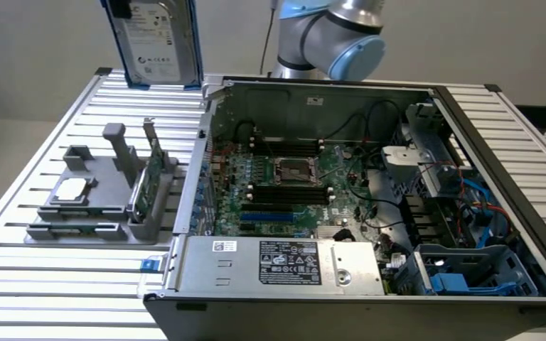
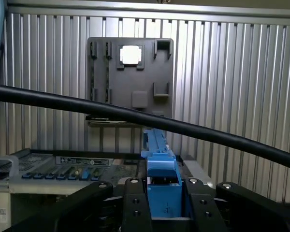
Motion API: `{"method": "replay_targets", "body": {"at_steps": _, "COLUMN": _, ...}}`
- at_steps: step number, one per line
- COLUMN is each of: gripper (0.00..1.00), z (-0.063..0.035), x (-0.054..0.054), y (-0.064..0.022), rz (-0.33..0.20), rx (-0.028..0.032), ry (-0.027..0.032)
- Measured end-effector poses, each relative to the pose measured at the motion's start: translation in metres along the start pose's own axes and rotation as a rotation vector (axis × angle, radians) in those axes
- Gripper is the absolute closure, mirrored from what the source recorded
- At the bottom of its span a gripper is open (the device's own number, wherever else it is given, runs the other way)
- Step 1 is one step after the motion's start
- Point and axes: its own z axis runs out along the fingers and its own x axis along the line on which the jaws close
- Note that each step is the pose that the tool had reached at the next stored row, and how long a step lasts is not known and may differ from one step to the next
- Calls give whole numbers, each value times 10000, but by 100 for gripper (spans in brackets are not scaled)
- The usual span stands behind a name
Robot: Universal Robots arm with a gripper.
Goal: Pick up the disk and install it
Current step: 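Pick up the disk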
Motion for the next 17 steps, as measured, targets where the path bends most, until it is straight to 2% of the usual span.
{"method": "replay_targets", "body": {"at_steps": 7, "gripper": 67, "z": -21, "x": 57, "y": -316, "rz": -3, "rx": 1, "ry": -110}}
{"method": "replay_targets", "body": {"at_steps": 14, "gripper": 67, "z": -32, "x": 116, "y": -630, "rz": -7, "rx": 6, "ry": -244}}
{"method": "replay_targets", "body": {"at_steps": 17, "gripper": 67, "z": -40, "x": 149, "y": -765, "rz": -8, "rx": 6, "ry": -279}}
